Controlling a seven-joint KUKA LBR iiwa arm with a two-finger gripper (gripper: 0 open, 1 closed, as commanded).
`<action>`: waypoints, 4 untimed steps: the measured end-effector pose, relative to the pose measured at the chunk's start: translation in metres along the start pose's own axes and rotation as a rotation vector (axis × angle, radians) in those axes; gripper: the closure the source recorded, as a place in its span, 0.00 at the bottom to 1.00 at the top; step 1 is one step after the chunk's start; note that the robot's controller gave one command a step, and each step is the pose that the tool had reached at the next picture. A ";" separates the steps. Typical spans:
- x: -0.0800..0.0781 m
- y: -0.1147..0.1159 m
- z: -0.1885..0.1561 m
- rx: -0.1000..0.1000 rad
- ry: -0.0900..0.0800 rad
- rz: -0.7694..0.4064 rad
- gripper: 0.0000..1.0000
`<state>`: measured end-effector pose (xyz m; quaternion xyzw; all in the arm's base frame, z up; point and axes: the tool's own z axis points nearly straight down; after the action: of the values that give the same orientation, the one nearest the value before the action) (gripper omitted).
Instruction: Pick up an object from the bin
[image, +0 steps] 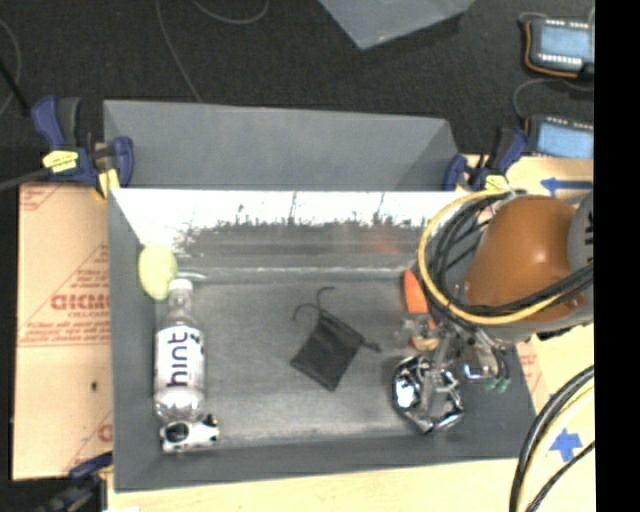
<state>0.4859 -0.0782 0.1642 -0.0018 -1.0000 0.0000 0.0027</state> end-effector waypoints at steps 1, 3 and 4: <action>-0.001 0.000 -0.004 0.001 -0.007 -0.002 0.00; -0.007 -0.018 0.040 0.002 -0.008 -0.029 0.00; -0.004 -0.031 0.068 0.001 -0.008 0.026 0.00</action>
Offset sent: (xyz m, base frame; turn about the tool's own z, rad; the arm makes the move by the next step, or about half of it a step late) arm 0.0128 -0.0140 -0.0276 -0.0030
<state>0.4889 -0.1096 0.0963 -0.0147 -0.9999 0.0004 -0.0011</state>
